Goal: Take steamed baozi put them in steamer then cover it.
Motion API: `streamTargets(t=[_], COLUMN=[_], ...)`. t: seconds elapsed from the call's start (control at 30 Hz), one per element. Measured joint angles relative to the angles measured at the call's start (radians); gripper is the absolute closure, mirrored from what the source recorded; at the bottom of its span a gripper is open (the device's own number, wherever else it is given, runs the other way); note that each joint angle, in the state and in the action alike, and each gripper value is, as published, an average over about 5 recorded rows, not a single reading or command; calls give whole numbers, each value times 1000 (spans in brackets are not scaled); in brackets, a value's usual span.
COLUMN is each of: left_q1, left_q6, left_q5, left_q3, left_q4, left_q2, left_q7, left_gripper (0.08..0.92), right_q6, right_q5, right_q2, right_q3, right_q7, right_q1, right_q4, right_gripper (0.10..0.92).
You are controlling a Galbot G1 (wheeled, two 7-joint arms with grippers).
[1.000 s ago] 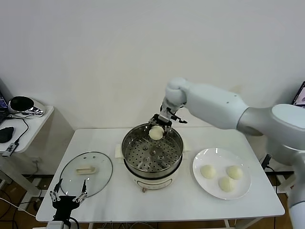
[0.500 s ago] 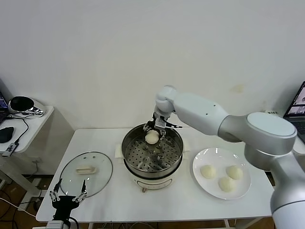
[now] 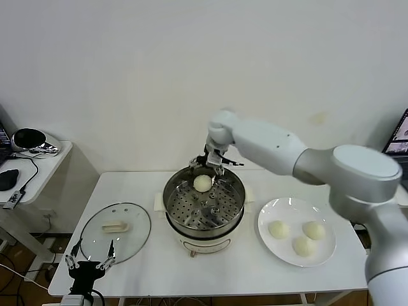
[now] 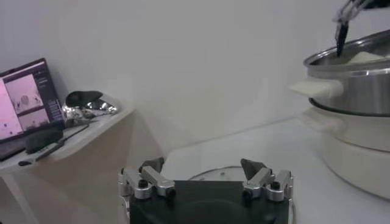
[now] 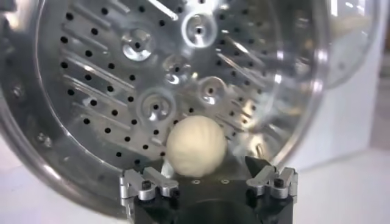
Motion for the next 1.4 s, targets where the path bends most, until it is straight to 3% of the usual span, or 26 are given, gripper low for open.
streamTargets(t=[0.33,0.67,1.0,1.4], left_q1=[-3,-8,-4,16], left_q6=[53,96,111,118], left_q5=[-15,-6,-4,0], left_q3=[11,18,11,-11], left_q4=[-37,-50,-50,-56], left_q2=[22,26,15,11], left_q7=[-8,-15,-13,-10], left_gripper=[177,177,177,177], right_q6=[-437,-765,-859,-841], right_q5=[299,350,279,165], right_q2=[-282,-610,-770,-775], right_q3=[-100,-130,-45,151], right_q7=[-53,-54,-61,-62], right_q1=[181,208,29,-285], right_q4=[345,599,659,572], right_gripper=[203,203,203,203])
